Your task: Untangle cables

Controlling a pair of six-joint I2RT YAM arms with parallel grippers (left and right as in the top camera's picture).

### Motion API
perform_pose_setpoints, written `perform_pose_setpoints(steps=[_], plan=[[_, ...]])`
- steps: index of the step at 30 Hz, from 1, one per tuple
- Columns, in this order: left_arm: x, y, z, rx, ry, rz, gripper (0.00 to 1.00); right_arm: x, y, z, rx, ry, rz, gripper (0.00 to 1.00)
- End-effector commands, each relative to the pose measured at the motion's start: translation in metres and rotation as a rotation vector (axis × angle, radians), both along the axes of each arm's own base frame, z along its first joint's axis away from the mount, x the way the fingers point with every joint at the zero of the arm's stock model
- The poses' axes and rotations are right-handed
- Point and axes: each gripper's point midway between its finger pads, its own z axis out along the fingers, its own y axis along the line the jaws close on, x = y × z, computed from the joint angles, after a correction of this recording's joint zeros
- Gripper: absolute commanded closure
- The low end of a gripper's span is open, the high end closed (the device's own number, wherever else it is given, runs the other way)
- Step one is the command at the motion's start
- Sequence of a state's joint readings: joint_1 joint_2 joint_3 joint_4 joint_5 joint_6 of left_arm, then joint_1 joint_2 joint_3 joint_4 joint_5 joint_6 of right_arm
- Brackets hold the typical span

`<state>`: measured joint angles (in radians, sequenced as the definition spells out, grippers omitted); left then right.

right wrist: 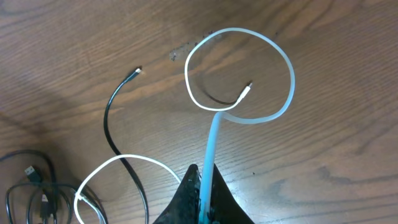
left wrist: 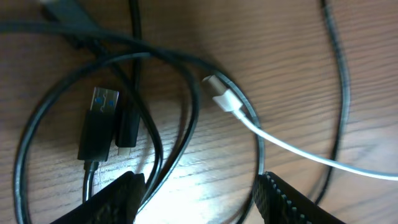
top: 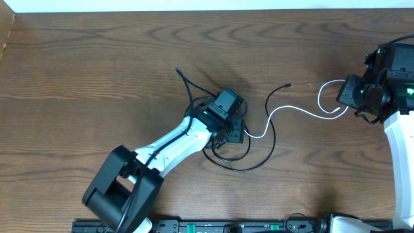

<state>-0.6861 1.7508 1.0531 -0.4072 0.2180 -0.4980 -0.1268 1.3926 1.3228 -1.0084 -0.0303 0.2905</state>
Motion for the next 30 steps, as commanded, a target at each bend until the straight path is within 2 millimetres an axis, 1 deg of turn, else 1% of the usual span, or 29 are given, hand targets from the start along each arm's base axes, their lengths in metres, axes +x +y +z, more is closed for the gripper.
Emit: perform_pose_setpoints(steps=[1,3,8,9,10,12,15,17,20,21,22,23,25,26,27,28,29,30], plan=[[-0.005,0.007,-0.021,0.058,0.038,0.010,0.39,-0.001,0.002,0.001,-0.005,0.001,0.018,0.99],[-0.007,0.008,-0.024,0.068,0.049,0.010,0.39,-0.001,0.002,0.001,-0.005,0.001,0.018,0.99],[-0.009,0.009,-0.025,0.073,0.055,0.010,0.40,-0.001,0.002,0.001,-0.005,0.002,0.018,0.99],[-0.010,0.010,-0.025,0.077,0.060,0.009,0.41,-0.001,0.002,0.001,-0.005,0.004,0.018,0.99],[-0.011,0.012,-0.026,0.083,0.067,0.009,0.46,-0.001,0.002,0.001,-0.005,0.005,0.018,0.99],[-0.013,0.014,-0.027,0.091,0.074,0.004,0.53,-0.001,0.002,0.001,-0.005,0.004,0.018,0.99],[-0.019,0.018,-0.028,0.112,0.093,-0.005,0.55,0.000,0.000,0.001,-0.013,0.003,0.014,0.99],[-0.023,0.024,-0.030,0.140,0.108,-0.002,0.55,0.003,0.000,0.003,-0.015,-0.014,0.014,0.99],[-0.023,0.033,-0.032,0.183,0.105,0.008,0.55,0.017,-0.002,0.011,-0.039,-0.076,0.042,0.99],[-0.024,0.037,-0.033,0.203,0.106,0.012,0.55,0.033,-0.004,0.024,-0.071,-0.162,0.072,0.99],[-0.025,0.039,-0.033,0.215,0.107,0.014,0.55,0.042,-0.005,0.033,-0.086,-0.211,0.079,0.99],[-0.026,0.040,-0.034,0.220,0.111,0.014,0.55,0.051,-0.007,0.046,-0.104,-0.280,0.084,0.99],[-0.029,0.043,-0.034,0.233,0.123,0.013,0.55,0.072,-0.015,0.091,-0.145,-0.480,0.069,0.99],[-0.029,0.044,-0.034,0.235,0.125,0.013,0.54,0.077,-0.019,0.110,-0.161,-0.553,0.060,0.99],[-0.030,0.044,-0.034,0.237,0.127,0.014,0.54,0.081,-0.024,0.138,-0.184,-0.659,0.045,0.99],[-0.030,0.044,-0.034,0.237,0.127,0.014,0.54,0.082,-0.033,0.177,-0.218,-0.801,0.020,0.99],[-0.030,0.044,-0.034,0.237,0.127,0.014,0.54,0.078,-0.039,0.204,-0.244,-0.895,0.002,0.99],[-0.030,0.044,-0.034,0.237,0.127,0.014,0.54,0.072,-0.045,0.224,-0.267,-0.961,-0.017,0.99]])
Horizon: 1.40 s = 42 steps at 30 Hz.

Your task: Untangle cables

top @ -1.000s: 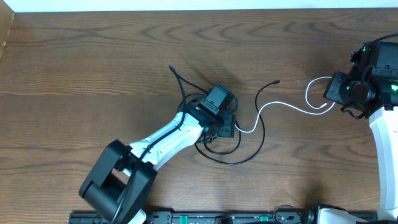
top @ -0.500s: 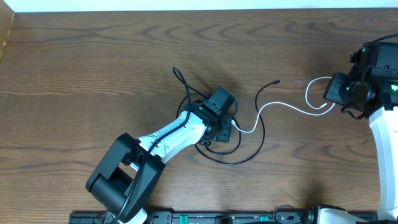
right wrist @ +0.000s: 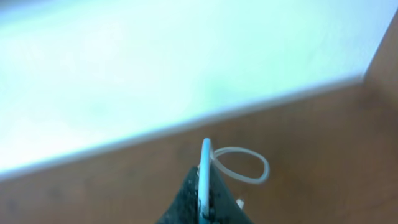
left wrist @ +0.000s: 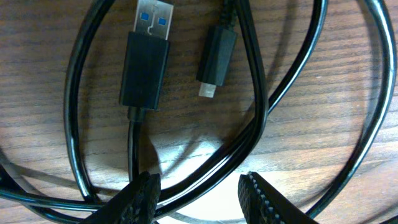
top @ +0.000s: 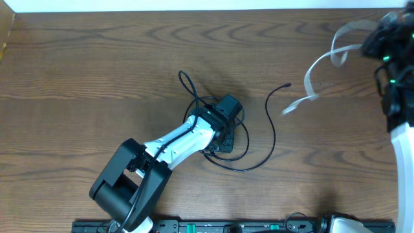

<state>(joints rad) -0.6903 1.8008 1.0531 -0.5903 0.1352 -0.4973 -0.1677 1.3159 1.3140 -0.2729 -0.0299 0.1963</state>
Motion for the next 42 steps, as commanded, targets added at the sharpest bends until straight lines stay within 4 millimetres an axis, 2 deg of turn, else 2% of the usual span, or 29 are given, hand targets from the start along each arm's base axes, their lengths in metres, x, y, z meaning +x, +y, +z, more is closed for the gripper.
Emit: perform_pose_setpoints(steps=[1,3,4,6,7,9,12,15,18,21,24,25,26,27,28,29,33,36,37,40,42], plan=[[-0.001,0.004,-0.004,0.027,-0.001,-0.005,0.54,-0.033,-0.026,0.080,-0.072,-0.234,-0.095,0.99],[-0.001,0.004,-0.004,0.027,-0.002,-0.005,0.54,-0.044,-0.045,0.080,-0.083,-0.220,-0.184,0.99],[-0.001,0.004,-0.004,0.027,-0.001,-0.005,0.54,-0.048,-0.055,0.070,-0.084,-0.181,-0.227,0.99],[-0.001,0.004,-0.004,0.026,-0.001,-0.005,0.54,-0.055,-0.076,0.037,-0.078,-0.050,-0.312,0.99],[-0.001,0.004,-0.004,0.026,-0.001,-0.005,0.54,-0.057,-0.089,0.013,-0.073,0.040,-0.354,0.99],[-0.001,0.004,-0.004,0.027,-0.001,-0.005,0.54,-0.061,-0.116,-0.049,-0.047,0.259,-0.425,0.99],[-0.001,0.005,-0.004,0.027,-0.001,-0.005,0.54,-0.068,-0.137,-0.108,-0.002,0.458,-0.464,0.99],[-0.001,0.004,-0.004,0.027,-0.001,-0.005,0.54,-0.083,-0.153,-0.167,0.054,0.662,-0.495,0.99],[-0.001,0.004,-0.004,0.027,-0.001,-0.005,0.54,-0.097,-0.162,-0.201,0.094,0.783,-0.517,0.99],[-0.001,0.004,-0.004,0.027,-0.001,-0.005,0.54,-0.106,-0.172,-0.214,0.118,0.824,-0.542,0.99],[-0.001,0.004,-0.004,0.027,-0.001,-0.005,0.54,-0.110,-0.179,-0.214,0.146,0.813,-0.552,0.99],[-0.001,0.004,-0.004,0.027,-0.001,-0.005,0.54,-0.110,-0.178,-0.215,0.162,0.808,-0.541,0.96],[-0.001,0.004,-0.004,0.026,-0.001,-0.005,0.54,-0.103,-0.173,-0.216,0.207,0.781,-0.493,0.72],[-0.001,0.004,-0.004,0.025,-0.001,-0.005,0.61,-0.096,-0.166,-0.215,0.242,0.757,-0.447,0.57],[-0.002,0.003,-0.004,0.019,0.003,-0.006,0.81,-0.086,-0.155,-0.214,0.287,0.726,-0.379,0.45],[-0.002,0.002,-0.004,0.013,0.007,-0.008,0.92,-0.079,-0.144,-0.213,0.330,0.703,-0.318,0.36],[-0.004,-0.011,0.001,-0.053,0.013,-0.095,0.93,-0.058,-0.103,-0.204,0.460,0.638,-0.111,0.34],[0.001,-0.012,0.015,-0.063,-0.018,-0.147,0.93,-0.053,-0.076,-0.202,0.507,0.644,-0.016,0.33],[0.004,-0.011,0.026,-0.073,-0.035,-0.150,0.93,-0.053,-0.061,-0.204,0.520,0.668,0.019,0.32],[0.018,-0.004,0.071,-0.121,-0.117,-0.127,0.93,-0.056,-0.035,-0.209,0.530,0.725,0.072,0.29],[0.027,0.005,0.109,-0.171,-0.201,-0.093,0.93,-0.060,-0.010,-0.213,0.503,0.782,0.144,0.27]])
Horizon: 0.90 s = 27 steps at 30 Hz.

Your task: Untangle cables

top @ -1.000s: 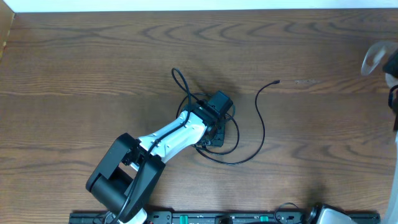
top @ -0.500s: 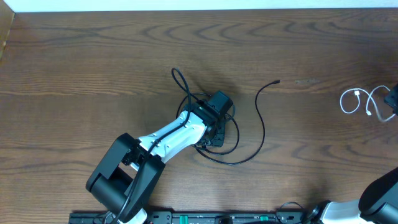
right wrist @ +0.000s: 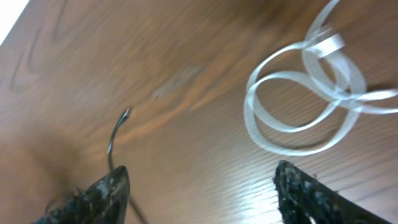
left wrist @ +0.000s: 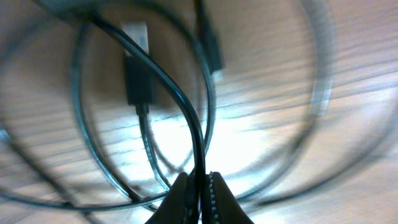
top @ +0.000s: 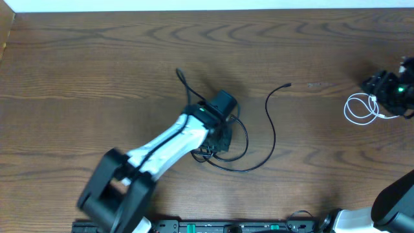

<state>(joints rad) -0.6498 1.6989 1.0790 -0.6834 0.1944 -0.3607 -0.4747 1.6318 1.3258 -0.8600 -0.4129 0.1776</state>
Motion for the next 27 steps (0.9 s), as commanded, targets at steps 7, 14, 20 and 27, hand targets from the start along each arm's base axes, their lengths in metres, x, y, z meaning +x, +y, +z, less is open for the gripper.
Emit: perform_pose_setpoints(steps=[7,14,20,27], plan=[[0.029,0.036,0.190,-0.351,-0.456,0.105,0.92,-0.014,0.136,-0.007,0.015,0.066,0.493,0.26],[0.027,0.048,0.210,-0.397,-0.503,0.135,0.92,-0.030,0.222,-0.010,0.005,0.070,0.747,0.28],[0.031,0.055,0.237,-0.530,-0.535,0.161,0.93,-0.049,0.287,-0.039,0.010,0.133,0.938,0.30],[0.040,0.082,0.251,-0.571,-0.575,0.245,0.93,-0.069,0.339,-0.082,0.036,0.249,0.993,0.34]])
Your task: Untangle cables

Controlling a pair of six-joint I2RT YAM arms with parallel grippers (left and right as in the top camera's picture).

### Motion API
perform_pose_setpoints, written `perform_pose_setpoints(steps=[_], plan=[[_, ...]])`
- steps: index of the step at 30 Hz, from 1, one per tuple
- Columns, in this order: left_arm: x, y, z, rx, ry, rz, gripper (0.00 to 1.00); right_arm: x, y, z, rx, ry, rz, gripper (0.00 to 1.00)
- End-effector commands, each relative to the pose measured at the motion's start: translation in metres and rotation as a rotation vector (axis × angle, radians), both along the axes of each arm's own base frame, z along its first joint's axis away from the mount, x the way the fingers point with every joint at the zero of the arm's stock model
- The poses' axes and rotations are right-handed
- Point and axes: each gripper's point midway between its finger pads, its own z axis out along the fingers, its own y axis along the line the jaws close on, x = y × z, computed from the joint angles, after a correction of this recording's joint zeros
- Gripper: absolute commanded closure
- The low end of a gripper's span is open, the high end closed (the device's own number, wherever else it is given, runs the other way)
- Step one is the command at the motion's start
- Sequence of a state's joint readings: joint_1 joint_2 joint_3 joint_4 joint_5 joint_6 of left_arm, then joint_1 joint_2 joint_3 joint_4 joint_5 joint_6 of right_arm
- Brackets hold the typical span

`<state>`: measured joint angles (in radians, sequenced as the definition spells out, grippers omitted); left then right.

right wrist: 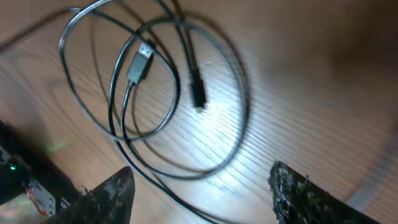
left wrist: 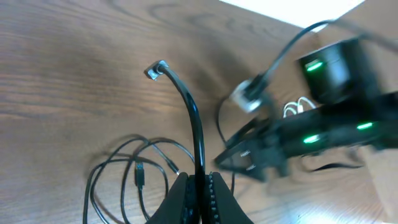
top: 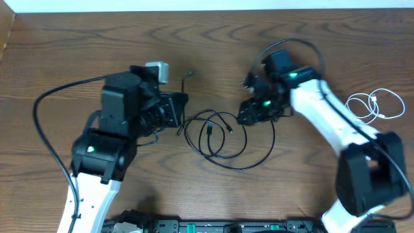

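Observation:
A black cable's free end (top: pixel 187 73) pokes up from my left gripper (top: pixel 180 111), which is shut on that cable (left wrist: pixel 194 124) left of centre. The remaining black loops (top: pixel 217 137) lie mid-table with a USB plug (right wrist: pixel 140 61) and a smaller plug (right wrist: pixel 196 93) inside them. My right gripper (top: pixel 245 115) hovers open at the loops' right side, and in its wrist view the fingers (right wrist: pixel 106 194) spread wide over a strand without touching it. The white cable (top: pixel 370 107) lies coiled at the far right.
The table's back edge (top: pixel 207 11) meets a white wall. My right arm (left wrist: pixel 311 134) crosses the left wrist view just beyond the held cable. A long black strand (top: pixel 270 145) curves out from the loops toward the table's front.
My left gripper, shut on the black cable, was in the middle of the tangle and is now further left. My right gripper was beside the white cable and is now at the black loops, open.
At first my right gripper held the white cable, which ran into the tangle, and my left hung open over the plugs. Then the white cable was held up clear of the tangle. Then it lay coiled at right, and my left had shut on a black cable, now drawn leftward.

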<state>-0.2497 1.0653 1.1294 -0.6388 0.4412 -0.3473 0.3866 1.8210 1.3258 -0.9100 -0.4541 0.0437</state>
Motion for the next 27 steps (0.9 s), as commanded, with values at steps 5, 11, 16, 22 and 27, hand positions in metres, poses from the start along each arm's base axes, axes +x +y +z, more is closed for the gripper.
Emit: perform_pose_setpoints(steps=[5,11,16,22,27], plan=[[-0.002,0.008,0.036,-0.220,-0.019,-0.059,0.93,-0.034,0.067,-0.051,-0.019,0.082,0.116,0.37],[-0.003,0.015,0.069,-0.390,-0.059,-0.128,0.92,-0.044,0.096,-0.068,-0.029,0.034,0.199,0.51],[-0.004,0.025,0.087,-0.478,-0.077,-0.143,0.92,-0.049,0.110,-0.069,-0.037,-0.002,0.216,0.51],[0.002,0.038,0.094,-0.507,-0.088,-0.099,0.92,-0.063,0.125,-0.066,-0.011,0.004,0.261,0.48],[0.004,0.043,0.096,-0.505,-0.105,-0.086,0.93,-0.087,0.149,-0.055,0.124,-0.008,0.441,0.46]])
